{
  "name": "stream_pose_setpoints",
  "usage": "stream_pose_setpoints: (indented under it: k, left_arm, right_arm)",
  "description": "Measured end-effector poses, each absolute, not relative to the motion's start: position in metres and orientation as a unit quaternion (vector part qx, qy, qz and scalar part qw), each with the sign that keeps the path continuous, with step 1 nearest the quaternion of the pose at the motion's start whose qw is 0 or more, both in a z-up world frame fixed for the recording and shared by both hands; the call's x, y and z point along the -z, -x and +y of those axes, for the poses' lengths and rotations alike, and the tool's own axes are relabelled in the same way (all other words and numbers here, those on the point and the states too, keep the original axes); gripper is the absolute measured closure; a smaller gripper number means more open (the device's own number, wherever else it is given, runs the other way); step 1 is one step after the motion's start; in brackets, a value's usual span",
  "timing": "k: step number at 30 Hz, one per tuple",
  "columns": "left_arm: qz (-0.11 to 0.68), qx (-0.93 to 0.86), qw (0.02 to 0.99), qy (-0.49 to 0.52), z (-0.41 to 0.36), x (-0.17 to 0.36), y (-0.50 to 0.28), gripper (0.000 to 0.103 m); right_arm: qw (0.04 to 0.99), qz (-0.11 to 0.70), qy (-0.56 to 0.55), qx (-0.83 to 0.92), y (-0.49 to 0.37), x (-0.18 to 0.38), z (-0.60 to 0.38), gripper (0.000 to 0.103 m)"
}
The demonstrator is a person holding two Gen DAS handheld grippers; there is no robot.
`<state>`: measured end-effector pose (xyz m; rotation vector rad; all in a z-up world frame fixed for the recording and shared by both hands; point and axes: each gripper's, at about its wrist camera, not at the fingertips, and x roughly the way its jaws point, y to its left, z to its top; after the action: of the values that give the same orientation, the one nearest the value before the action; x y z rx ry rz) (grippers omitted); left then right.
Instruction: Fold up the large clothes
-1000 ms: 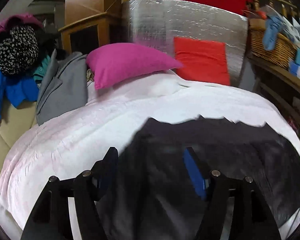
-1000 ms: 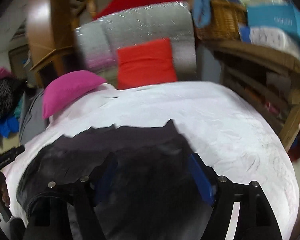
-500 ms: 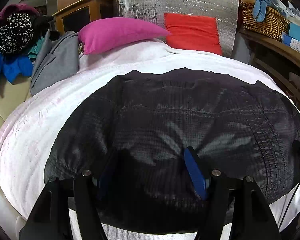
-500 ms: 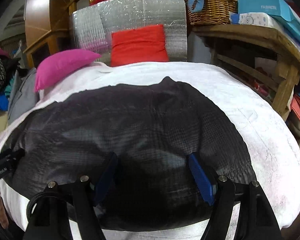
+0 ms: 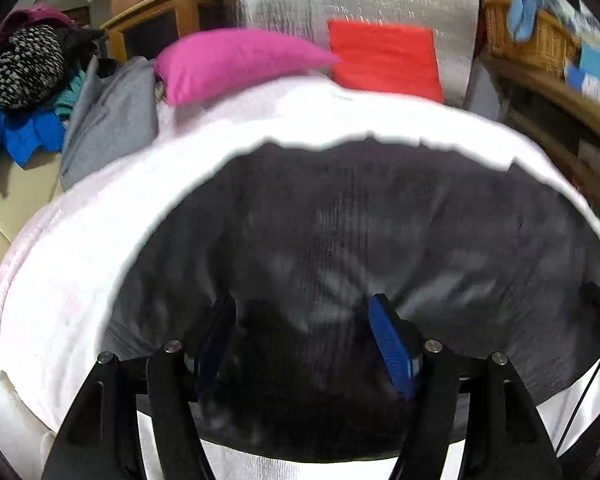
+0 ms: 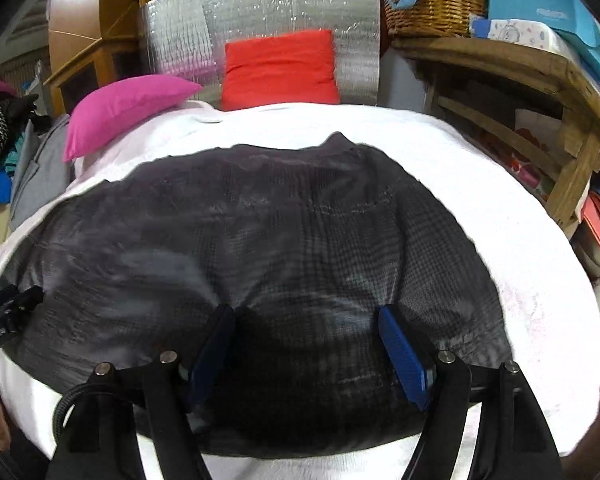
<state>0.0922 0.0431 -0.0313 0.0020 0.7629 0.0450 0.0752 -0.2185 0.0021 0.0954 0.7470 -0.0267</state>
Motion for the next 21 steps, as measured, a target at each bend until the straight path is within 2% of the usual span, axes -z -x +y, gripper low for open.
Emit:
stream_pose_setpoints:
  k: [2,3,5,9,14,21]
  left_arm:
    - [0.334,-0.014,0.942,-0.017,0.033,0.006,-0.096,0.032]
    - [0.329,-0.008,0.944,-0.027,0.026,0.0,-0.103,0.032]
    - [0.335,0.007,0.941,-0.04,0.011,-0.005,-0.125,0.032]
    - [0.384,0.015,0.922,-0.035,-0.003,0.011,-0.17,0.032]
    - [0.443,-0.003,0.895,-0.039,-0.006,0.055,-0.197,0.031]
    - [0.451,-0.011,0.891,-0.049,-0.009,0.074,-0.201,0.028]
  right_arm:
    - [0.943,0.333,-0.028,0.011,-0.08,-0.03,-0.215,0.024]
    - [0.946,0.325,-0.02,0.008,-0.09,-0.041,-0.212,0.02]
    - [0.947,0.32,-0.017,0.0,-0.112,-0.049,-0.209,0.019]
    - [0.925,0.378,-0.039,-0.012,-0.171,-0.025,-0.211,0.018]
    - [0.907,0.418,-0.051,0.0,-0.194,0.015,-0.214,0.018]
    - [0.899,0.437,-0.024,0.025,-0.201,0.04,-0.208,0.017]
